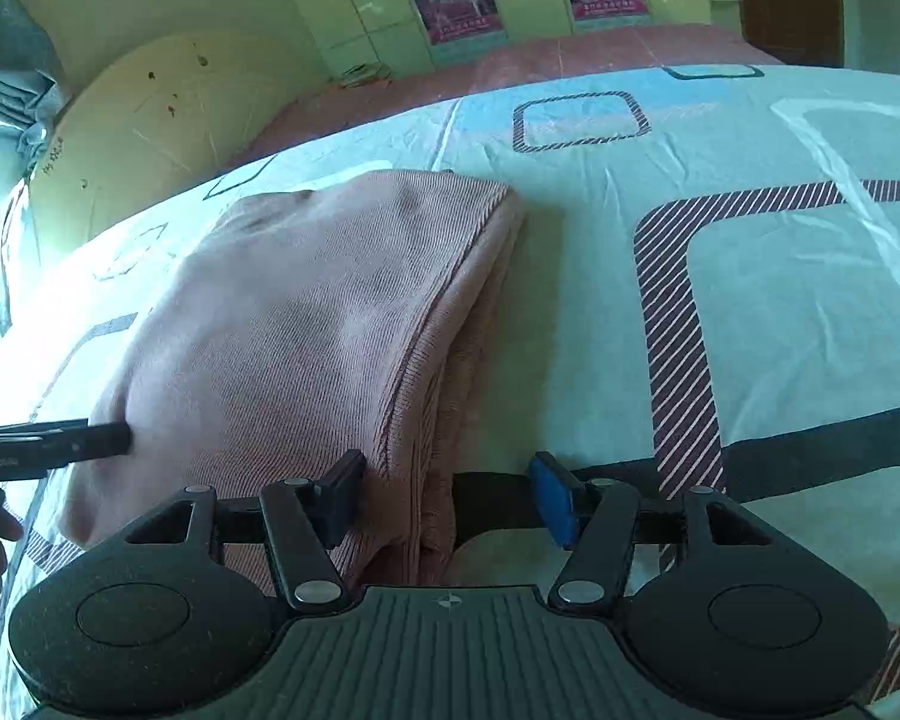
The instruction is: Fold small clothes
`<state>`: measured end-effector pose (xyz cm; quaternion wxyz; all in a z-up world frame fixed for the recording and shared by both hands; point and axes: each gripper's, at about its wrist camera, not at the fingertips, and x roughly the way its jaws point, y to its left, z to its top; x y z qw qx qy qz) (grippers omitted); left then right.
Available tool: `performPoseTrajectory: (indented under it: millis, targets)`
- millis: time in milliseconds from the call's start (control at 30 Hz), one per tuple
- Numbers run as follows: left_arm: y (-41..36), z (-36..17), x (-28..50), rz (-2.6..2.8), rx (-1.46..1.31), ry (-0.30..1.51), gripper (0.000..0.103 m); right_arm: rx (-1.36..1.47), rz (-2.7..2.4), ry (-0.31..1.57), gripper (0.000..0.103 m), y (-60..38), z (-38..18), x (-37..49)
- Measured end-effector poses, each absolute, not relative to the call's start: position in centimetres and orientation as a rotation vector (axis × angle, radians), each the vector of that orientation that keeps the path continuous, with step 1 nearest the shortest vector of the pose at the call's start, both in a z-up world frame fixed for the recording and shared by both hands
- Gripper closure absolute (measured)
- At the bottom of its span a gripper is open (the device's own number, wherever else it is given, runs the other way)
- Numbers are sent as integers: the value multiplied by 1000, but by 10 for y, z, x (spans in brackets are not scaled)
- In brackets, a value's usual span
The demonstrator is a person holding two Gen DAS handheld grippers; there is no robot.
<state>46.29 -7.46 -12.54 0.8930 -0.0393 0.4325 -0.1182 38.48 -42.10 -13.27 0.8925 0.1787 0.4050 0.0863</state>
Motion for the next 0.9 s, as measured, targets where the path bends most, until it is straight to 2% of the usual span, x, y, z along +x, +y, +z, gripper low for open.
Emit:
performPoseTrajectory:
  millis: [100,233,333,400,500,567,633,700,900]
  targets:
    - [-75,-112,462,-291,-67,833,11,458,262,776,44,-436,-124,382]
    - [-67,-121,492,-381,-205,910,12,673,333,818,44,-463,-141,408]
    - [-66,-131,509,-387,-203,951,9,816,349,900,44,-477,-160,428]
    - [-65,-137,518,-427,-249,983,14,881,374,917,44,-483,-167,437]
    - [-61,-145,529,-471,-322,1015,16,958,410,943,44,-486,-174,451]
    - [-60,-147,536,-492,-345,1022,21,976,421,938,45,-486,-176,460]
    - [-60,-146,541,-497,-350,1033,27,969,426,941,52,-482,-177,471]
    - [-63,-144,545,-497,-329,1045,31,970,441,938,52,-480,-177,477]
    - [-70,-142,547,-484,-281,1061,31,915,496,971,53,-476,-174,471]
